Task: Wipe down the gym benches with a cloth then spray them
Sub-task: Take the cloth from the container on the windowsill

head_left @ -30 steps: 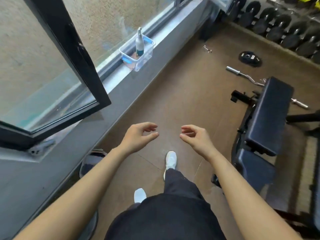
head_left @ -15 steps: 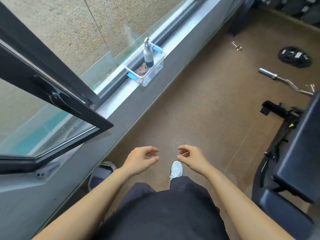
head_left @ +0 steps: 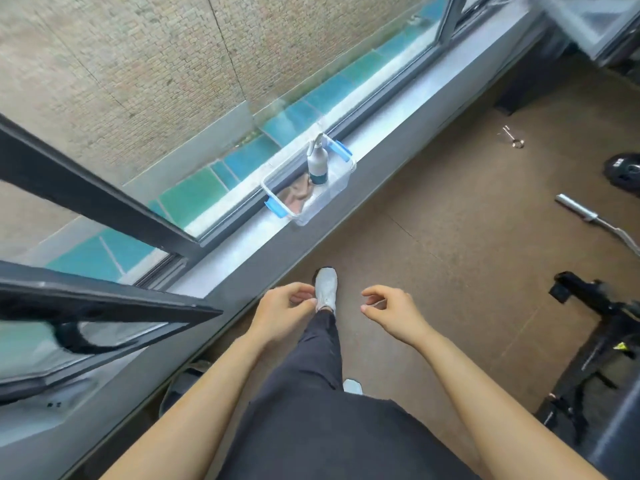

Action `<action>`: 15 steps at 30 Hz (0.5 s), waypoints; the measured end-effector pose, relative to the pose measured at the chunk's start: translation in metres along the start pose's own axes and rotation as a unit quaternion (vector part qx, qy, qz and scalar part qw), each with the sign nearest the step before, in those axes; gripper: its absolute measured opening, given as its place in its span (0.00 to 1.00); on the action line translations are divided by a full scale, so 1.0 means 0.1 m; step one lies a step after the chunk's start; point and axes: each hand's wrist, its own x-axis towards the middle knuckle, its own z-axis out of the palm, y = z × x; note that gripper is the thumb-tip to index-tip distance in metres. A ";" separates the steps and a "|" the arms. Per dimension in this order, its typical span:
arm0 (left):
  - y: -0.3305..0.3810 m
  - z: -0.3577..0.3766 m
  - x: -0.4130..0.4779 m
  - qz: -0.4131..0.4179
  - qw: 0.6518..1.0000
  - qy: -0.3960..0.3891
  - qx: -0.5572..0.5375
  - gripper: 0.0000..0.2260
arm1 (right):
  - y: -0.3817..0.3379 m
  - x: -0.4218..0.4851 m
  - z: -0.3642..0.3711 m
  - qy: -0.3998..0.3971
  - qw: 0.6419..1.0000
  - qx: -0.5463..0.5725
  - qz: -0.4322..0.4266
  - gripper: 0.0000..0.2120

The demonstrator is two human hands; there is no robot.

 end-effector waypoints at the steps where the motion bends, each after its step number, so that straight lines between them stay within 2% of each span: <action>1: 0.03 -0.04 0.24 -0.004 1.000 0.002 -0.017 0.14 | -0.07 0.17 -0.04 -0.001 1.000 0.002 0.002 0.15; 6: 0.19 -0.25 1.44 -0.014 0.999 -0.004 -0.043 0.11 | -0.47 1.03 -0.26 -0.015 0.999 0.004 0.030 0.15; 10: 0.32 -0.47 2.32 -0.025 0.998 -0.021 -0.047 0.13 | -0.74 1.77 -0.46 -0.009 0.999 0.010 0.037 0.17; 15: 0.22 -0.65 3.24 -0.062 0.998 -0.019 0.020 0.13 | -0.91 2.65 -0.63 0.034 0.998 0.035 0.043 0.23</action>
